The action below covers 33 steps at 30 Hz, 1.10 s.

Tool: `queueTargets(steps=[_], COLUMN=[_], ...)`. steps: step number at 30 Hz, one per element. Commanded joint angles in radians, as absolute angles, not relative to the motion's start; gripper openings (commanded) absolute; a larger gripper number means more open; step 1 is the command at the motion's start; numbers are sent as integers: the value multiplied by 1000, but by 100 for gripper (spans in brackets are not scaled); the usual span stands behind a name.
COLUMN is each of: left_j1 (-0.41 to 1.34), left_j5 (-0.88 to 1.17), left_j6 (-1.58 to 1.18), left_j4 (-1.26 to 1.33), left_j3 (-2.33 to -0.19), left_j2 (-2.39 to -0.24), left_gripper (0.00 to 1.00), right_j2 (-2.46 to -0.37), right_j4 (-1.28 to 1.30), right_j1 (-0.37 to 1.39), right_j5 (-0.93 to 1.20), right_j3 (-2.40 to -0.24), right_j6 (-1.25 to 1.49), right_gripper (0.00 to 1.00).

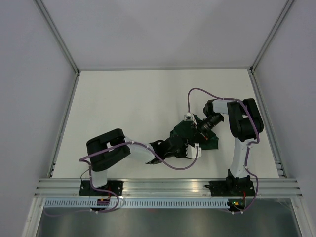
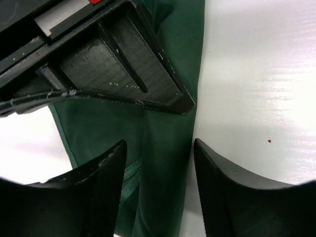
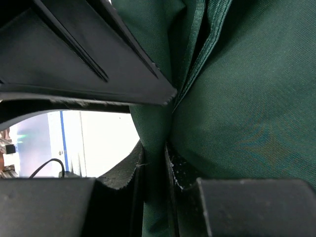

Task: Fold the napkin, place the utensils inside, and roll it up
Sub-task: Roll the napkin at the center of the board.

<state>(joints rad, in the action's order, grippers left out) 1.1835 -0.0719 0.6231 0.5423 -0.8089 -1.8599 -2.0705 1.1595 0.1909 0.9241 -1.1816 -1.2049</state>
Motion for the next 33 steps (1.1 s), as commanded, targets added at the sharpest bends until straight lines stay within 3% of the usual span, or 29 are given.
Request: queueTargets(steps=[1,5,6,8,9,12,13,19,25,33], left_j1=[1172,1149,1141,1134,1126,1106,1098,1045,1031,985], left_j5=[29,75,104,133,159,216,230,311,325,419], left_j6=[660,600,589,552,539,483,456,373,321,256], left_j4=[485,413,366,303,228,163,143,15,-57,-141], left_j3=[-867,-908,-917,-966,-986,-1032,-1037,-1107,-1137,-1201], left_j2=[-1894,-1904,-1905,-1919,-1925,-1944,-1944,-1980,-2006,-2054], left_gripper=[59,38,28,20,13,3,2,2,2,2], right_j2=[-2109,-2108,-2103,-2102,-2097,-2080,-2072,-1928,-1763,-1675], right_j4=[1072,1069,1066,1052,1046,1009,982,829,667,696], right_j1=[186,186,186,186,186,186,186,173,101,-26], right_j5=[865,867,867,865,864,858,854,834,816,862], right_j3=[-1189,-1190,-1190,-1187,-1186,-1178,-1171,-1117,-1091,-1115], right_j6=[-1267,-1266,-1262,-1253,-1246,-1215,-1192,-1083,-899,-877], right_gripper=[11,11,11,12,14,28,36,55,64,65])
